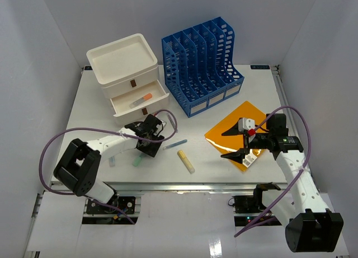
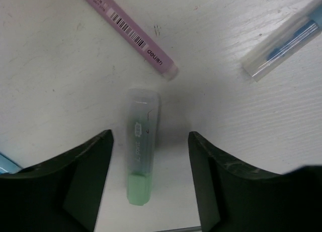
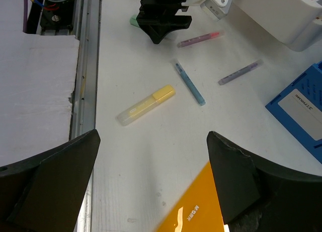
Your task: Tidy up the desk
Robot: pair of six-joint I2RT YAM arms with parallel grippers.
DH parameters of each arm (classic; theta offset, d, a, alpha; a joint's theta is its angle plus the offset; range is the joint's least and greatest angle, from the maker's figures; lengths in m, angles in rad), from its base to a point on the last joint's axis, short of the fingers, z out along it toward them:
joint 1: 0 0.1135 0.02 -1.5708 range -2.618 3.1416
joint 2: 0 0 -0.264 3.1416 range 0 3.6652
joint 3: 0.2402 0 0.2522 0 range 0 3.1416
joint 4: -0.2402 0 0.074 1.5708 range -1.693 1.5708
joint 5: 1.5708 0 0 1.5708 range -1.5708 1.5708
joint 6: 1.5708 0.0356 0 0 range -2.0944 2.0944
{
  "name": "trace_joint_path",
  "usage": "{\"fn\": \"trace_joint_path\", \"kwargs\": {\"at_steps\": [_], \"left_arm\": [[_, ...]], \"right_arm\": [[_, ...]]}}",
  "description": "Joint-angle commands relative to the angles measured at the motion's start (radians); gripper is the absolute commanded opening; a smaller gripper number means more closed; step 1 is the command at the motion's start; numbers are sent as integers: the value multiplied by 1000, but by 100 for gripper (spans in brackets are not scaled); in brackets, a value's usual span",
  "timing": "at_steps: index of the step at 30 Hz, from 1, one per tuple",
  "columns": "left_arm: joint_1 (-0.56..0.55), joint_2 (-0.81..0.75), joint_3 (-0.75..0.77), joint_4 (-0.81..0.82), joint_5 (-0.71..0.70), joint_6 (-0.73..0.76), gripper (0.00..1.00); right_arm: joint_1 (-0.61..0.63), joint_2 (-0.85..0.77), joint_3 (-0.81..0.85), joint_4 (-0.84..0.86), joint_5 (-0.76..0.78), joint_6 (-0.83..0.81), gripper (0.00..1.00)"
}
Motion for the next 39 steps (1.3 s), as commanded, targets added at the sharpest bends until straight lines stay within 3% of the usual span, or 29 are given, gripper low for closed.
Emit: {"fn": "trace_joint_path", "kwargs": {"at_steps": [1, 10, 15, 21, 26, 30, 35, 39], "left_arm": [[18, 35, 12, 33, 50, 50, 67], [60, 56, 12, 45, 103, 95, 57], [67, 41, 6, 45, 106, 98, 42], [67, -32, 19, 28, 110, 54, 14], [67, -188, 49, 8, 182, -75, 3], [69, -357, 65, 46, 241, -244, 1], [120, -537, 55, 179, 127, -482, 0], [197, -613, -10, 395, 27, -739, 0]], "right_arm": [[-18, -20, -12, 10, -43, -10, 93], [-33, -17, -13, 10, -47, -7, 93], [-39, -20, -14, 10, -48, -4, 93], [-44, -21, -14, 11, -52, -2, 93], [-48, -27, -16, 11, -53, 1, 93], [-47, -31, -16, 11, -50, 2, 93], [-47, -24, -16, 11, -44, 5, 93], [-47, -21, -17, 12, -38, 7, 93]]}}
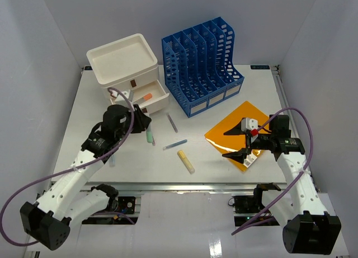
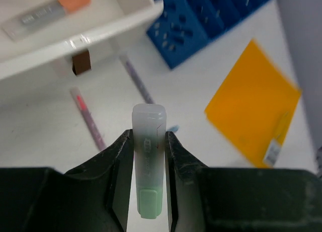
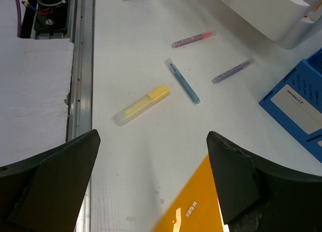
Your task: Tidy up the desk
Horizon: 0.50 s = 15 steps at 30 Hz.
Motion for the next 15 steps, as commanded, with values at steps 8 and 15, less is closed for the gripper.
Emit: {"fn": "trace_joint_path", "kwargs": {"at_steps": [8, 15], "left_arm": [[175, 74, -25, 396, -346, -776, 0], [211, 242, 60, 294, -522, -1027, 1]], "right_arm": [[-34, 7, -9, 10, -6, 4, 93], [-35, 22, -12, 10, -4, 3, 93]]}}
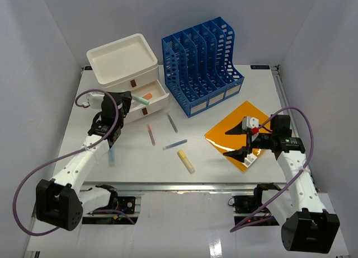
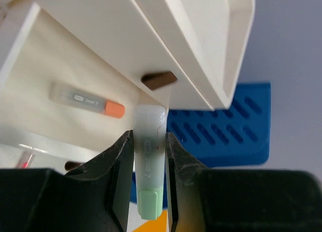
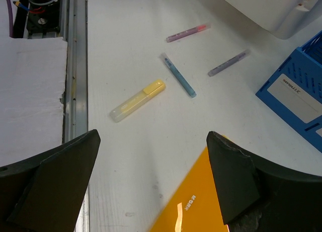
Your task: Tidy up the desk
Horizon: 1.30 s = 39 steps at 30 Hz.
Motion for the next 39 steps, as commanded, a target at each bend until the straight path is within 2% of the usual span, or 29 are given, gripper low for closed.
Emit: {"fn": "trace_joint_path", "kwargs": {"at_steps": [1, 5, 9, 15, 21, 25, 30, 33, 36, 39], "left_arm": [[31, 72, 87, -56, -144, -253, 2], [71, 141, 110, -59, -130, -301, 3], [85, 204, 166, -131, -120, -318, 10], [85, 231, 163, -140, -92, -316, 39], [85, 220, 146, -109, -38, -271, 54], [85, 188, 131, -74, -21, -224, 67], [85, 128, 118, -31, 44, -153, 70], [86, 60, 93, 20, 110, -43, 72], [87, -5, 80, 29, 204, 158, 81], [87, -102, 51, 6, 351, 359, 92]], "right_arm": [[-6, 9, -9, 10, -11, 1, 93], [-6, 11, -12, 9, -10, -2, 93], [-6, 13, -14, 10, -3, -4, 93], [-6, 21, -21, 10, 7, -2, 92], [-1, 39, -23, 32, 23, 33, 92], [58, 85, 0, 11, 112, 30, 92], [241, 125, 29, 48, 353, 108, 92], [453, 162, 51, 114, 527, 209, 92], [617, 217, 78, 173, 755, 315, 91], [749, 305, 104, 275, 895, 475, 90]]}}
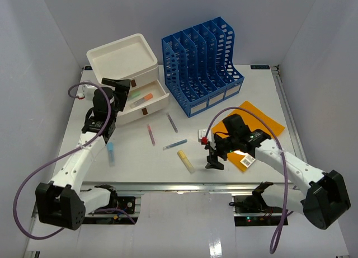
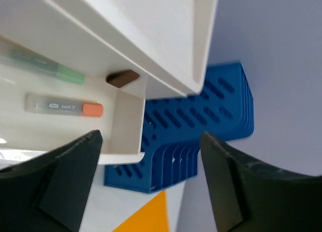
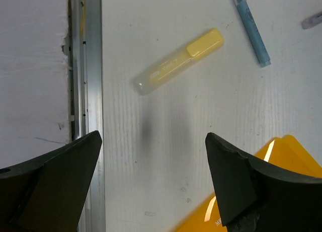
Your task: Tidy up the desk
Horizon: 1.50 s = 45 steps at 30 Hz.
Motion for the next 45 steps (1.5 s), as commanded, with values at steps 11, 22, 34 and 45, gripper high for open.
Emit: {"fn": "trace_joint_path", "kwargs": {"at_steps": [11, 22, 34, 45], "left_arm": [[3, -657, -236, -200, 321, 512, 98], [3, -916, -220, -482, 246, 514, 98], [3, -975, -193, -580, 257, 521, 98], [3, -1018, -194, -625, 256, 513, 98]], "right_arm": [[388, 397, 252, 225, 611, 716, 90], [436, 614, 302, 236, 773, 729, 96], [435, 617, 258, 197, 686, 641, 54], [435, 566, 275, 117, 597, 438, 8]]}}
